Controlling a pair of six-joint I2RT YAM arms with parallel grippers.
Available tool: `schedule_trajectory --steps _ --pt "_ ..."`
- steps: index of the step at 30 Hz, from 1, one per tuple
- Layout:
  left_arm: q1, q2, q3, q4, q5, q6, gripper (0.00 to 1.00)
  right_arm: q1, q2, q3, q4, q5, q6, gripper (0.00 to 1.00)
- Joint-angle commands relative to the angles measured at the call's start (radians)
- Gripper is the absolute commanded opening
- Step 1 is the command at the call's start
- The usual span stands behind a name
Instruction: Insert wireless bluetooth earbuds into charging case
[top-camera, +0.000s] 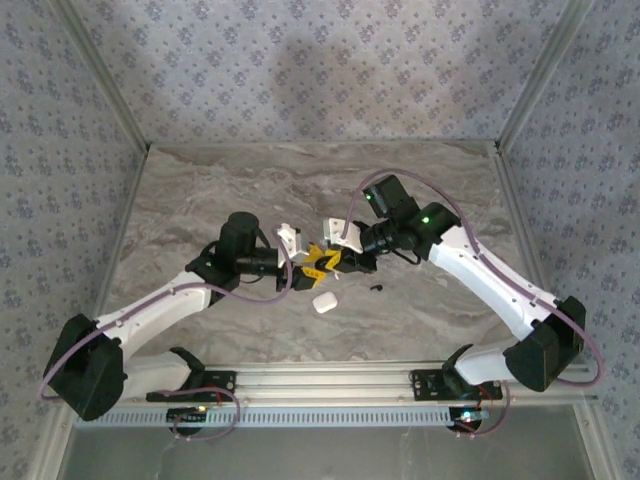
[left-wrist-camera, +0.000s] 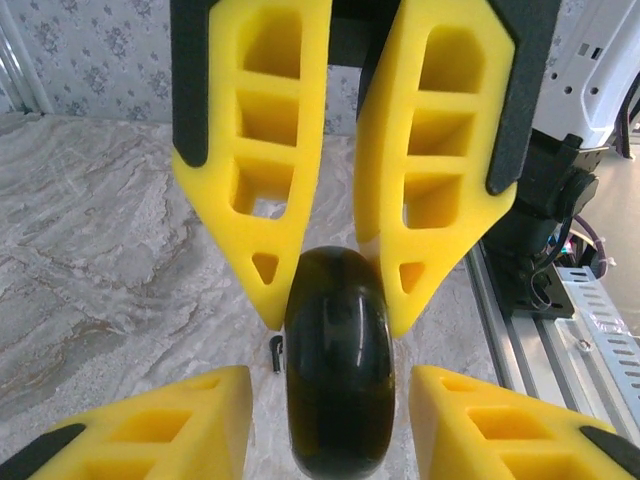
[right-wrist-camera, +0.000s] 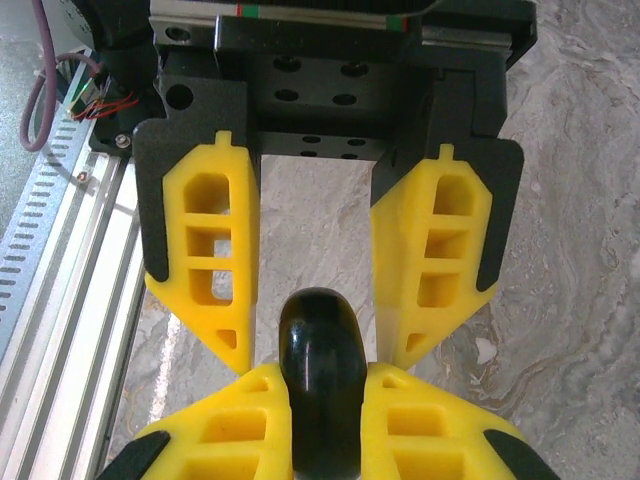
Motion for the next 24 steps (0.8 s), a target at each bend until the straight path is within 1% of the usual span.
schedule_trajectory --steps 1,4,6,7,8,10,12,20,24 --pt "-0.008 0.006 0.023 -0.017 0.028 0.02 0.38 0.007 0.01 0.019 0.006 -0.033 0.019 0.14" --pt "-0.008 0.006 0.021 -0.018 0.023 0.023 0.31 0.006 0.009 0.017 0.009 -0.046 0.025 0.14" --pt "-0.008 0.006 0.02 -0.02 0.02 0.025 0.28 0.005 0.006 0.014 0.014 -0.055 0.033 0.15" --pt "-0.008 0.006 0.021 -0.02 0.018 0.026 0.27 0.003 0.006 0.012 0.016 -0.054 0.035 0.18" --pt "-0.008 0.006 0.019 -0.018 0.018 0.026 0.26 0.004 0.006 0.008 0.022 -0.051 0.04 0.26" --pt "-0.008 0.006 0.019 -0.015 0.02 0.028 0.25 0.001 0.008 0.007 0.029 -0.042 0.045 0.37" --pt "-0.008 0.006 0.02 -0.015 0.022 0.032 0.24 -0.005 0.01 0.007 0.029 -0.028 0.047 0.41" --pt "-0.008 0.004 0.015 -0.005 0.024 0.033 0.24 -0.035 0.02 0.011 0.042 -0.037 0.058 0.43" --pt "-0.008 0.001 0.013 -0.003 0.028 0.033 0.23 -0.061 0.02 0.008 0.06 -0.029 0.089 0.42"
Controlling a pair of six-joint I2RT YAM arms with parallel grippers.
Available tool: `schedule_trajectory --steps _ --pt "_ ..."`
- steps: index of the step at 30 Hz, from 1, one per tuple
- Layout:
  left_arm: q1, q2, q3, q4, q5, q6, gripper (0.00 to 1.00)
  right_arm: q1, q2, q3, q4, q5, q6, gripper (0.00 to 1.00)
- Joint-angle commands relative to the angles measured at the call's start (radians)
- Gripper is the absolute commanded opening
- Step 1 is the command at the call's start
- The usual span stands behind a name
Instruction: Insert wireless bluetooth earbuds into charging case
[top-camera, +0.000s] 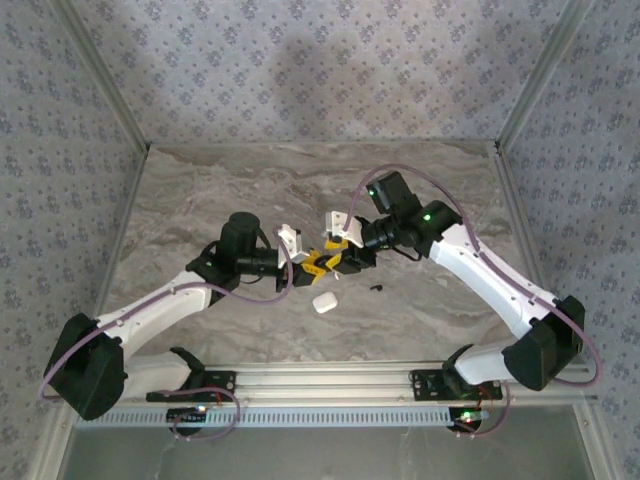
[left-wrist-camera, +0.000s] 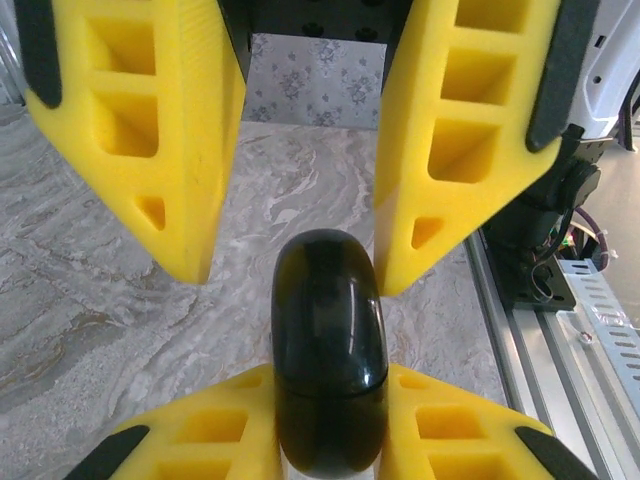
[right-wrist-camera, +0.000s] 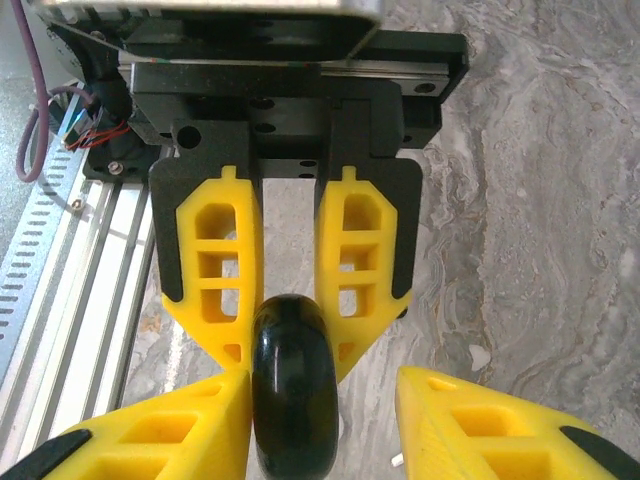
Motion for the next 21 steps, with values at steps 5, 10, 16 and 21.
schedule_trajectory --steps 5,10,16,21 --pt "-0.008 -0.006 0.009 0.017 0.038 0.019 0.22 -0.064 0.014 -0.005 0.069 0.018 0.1 0.42" --pt "-0.008 -0.01 0.002 0.029 0.038 0.013 0.22 -0.093 0.018 -0.019 0.101 0.013 0.139 0.42" --pt "-0.007 -0.009 -0.022 0.085 0.027 -0.02 0.21 -0.126 0.008 -0.027 0.129 0.002 0.213 0.44" --pt "-0.002 0.011 -0.072 0.184 -0.064 -0.084 0.21 -0.188 -0.021 -0.033 0.167 0.094 0.524 0.44"
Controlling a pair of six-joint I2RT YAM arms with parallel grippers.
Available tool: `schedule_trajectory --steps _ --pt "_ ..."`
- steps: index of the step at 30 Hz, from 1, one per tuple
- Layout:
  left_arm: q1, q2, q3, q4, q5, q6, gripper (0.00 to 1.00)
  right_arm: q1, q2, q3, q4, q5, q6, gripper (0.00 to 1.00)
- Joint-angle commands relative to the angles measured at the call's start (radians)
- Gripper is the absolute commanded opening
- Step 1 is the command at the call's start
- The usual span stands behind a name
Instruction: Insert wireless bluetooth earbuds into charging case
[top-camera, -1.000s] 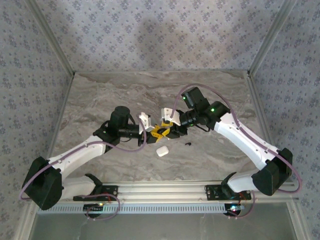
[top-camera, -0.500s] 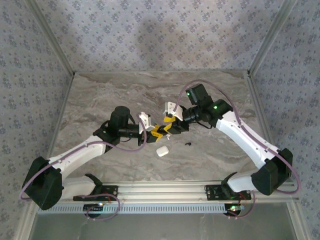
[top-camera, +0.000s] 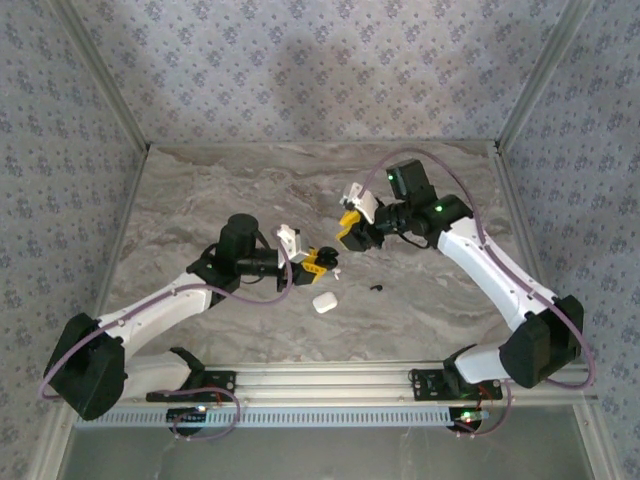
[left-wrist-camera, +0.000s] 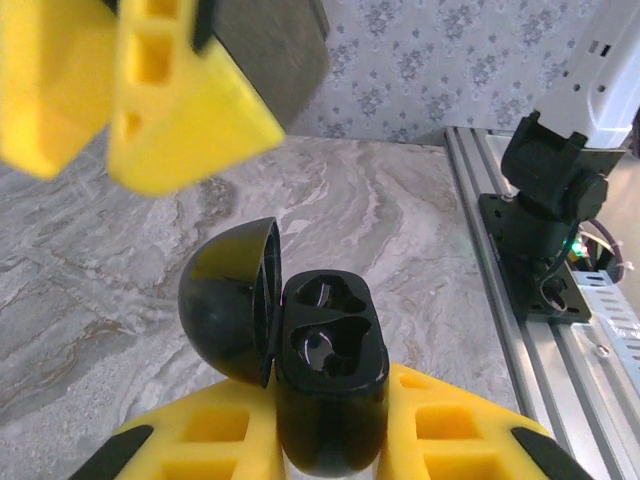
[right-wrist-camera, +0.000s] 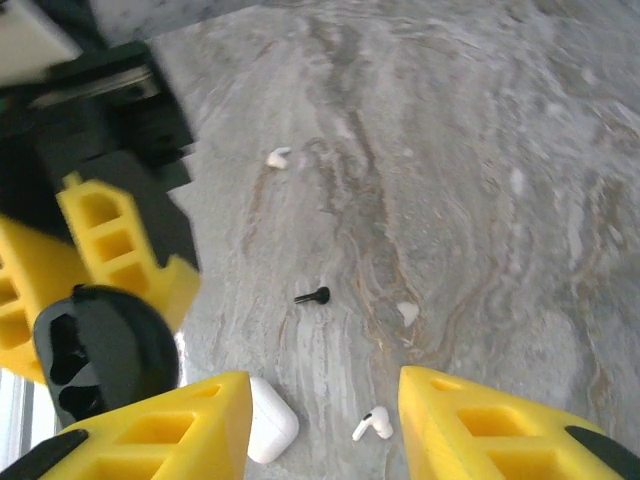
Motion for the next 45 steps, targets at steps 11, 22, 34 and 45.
schedule_trajectory --steps 11,22,34,45 --pt "0.0 0.061 -0.119 0.234 -0.221 -0.14 0.21 -0.06 -0.04 -0.142 -0.234 0.376 0.955 0.46" --pt "-0.001 0.078 -0.131 0.267 -0.222 -0.142 0.2 -0.056 0.069 -0.33 -0.207 0.415 1.222 0.48" --pt "0.002 0.074 -0.133 0.263 -0.228 -0.133 0.2 -0.064 0.274 -0.326 -0.078 0.376 1.244 0.5" --pt "0.001 0.074 -0.13 0.249 -0.236 -0.126 0.2 -0.06 0.358 -0.267 -0.012 0.337 1.24 0.43"
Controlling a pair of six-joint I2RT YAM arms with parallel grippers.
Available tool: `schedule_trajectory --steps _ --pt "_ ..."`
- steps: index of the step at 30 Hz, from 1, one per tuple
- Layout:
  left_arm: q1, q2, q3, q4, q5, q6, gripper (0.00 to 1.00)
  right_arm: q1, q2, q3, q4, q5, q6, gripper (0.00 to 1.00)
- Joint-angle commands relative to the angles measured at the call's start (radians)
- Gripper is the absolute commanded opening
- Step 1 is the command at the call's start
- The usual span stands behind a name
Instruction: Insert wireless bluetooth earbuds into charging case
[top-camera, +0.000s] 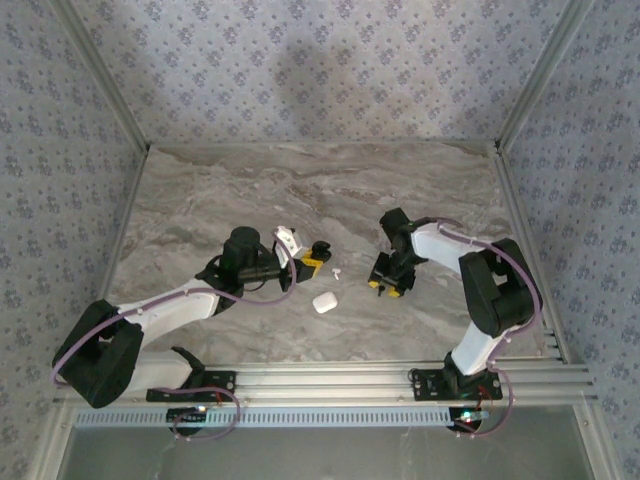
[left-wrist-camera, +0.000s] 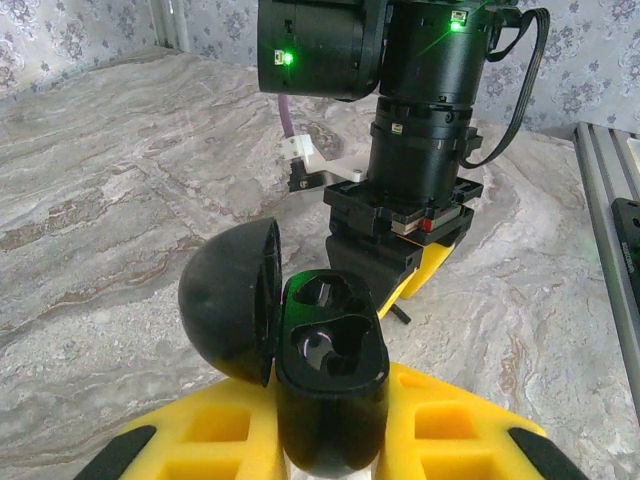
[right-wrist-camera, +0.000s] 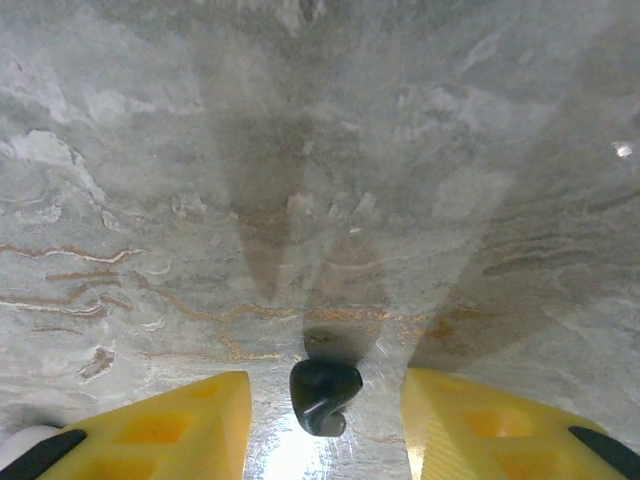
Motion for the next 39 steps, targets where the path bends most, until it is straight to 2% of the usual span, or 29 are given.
schedule_trajectory --steps 1,6,16,23,31,39 --pt "0.0 0.001 -0.006 0.025 -0.004 0.011 0.2 0.005 0.042 0.038 0.093 -0.038 0.005 0.43" --pt "0.002 0.0 -0.006 0.019 -0.006 0.011 0.2 0.013 0.051 0.081 0.032 -0.016 -0.029 0.43" --pt "0.003 -0.001 -0.006 0.01 -0.001 0.011 0.2 0.057 0.058 0.295 -0.345 0.181 -0.226 0.46" --pt "0.003 -0.009 -0.005 -0.001 0.0 0.015 0.2 0.101 0.169 0.445 -0.495 0.288 -0.502 0.46" --pt "0.002 -0.016 -0.008 -0.004 -0.005 0.017 0.2 0.125 0.203 0.464 -0.454 0.305 -0.851 0.48" --pt "0.003 -0.029 -0.011 -0.021 -0.014 0.024 0.2 0.139 0.165 0.377 -0.365 0.297 -1.107 0.49"
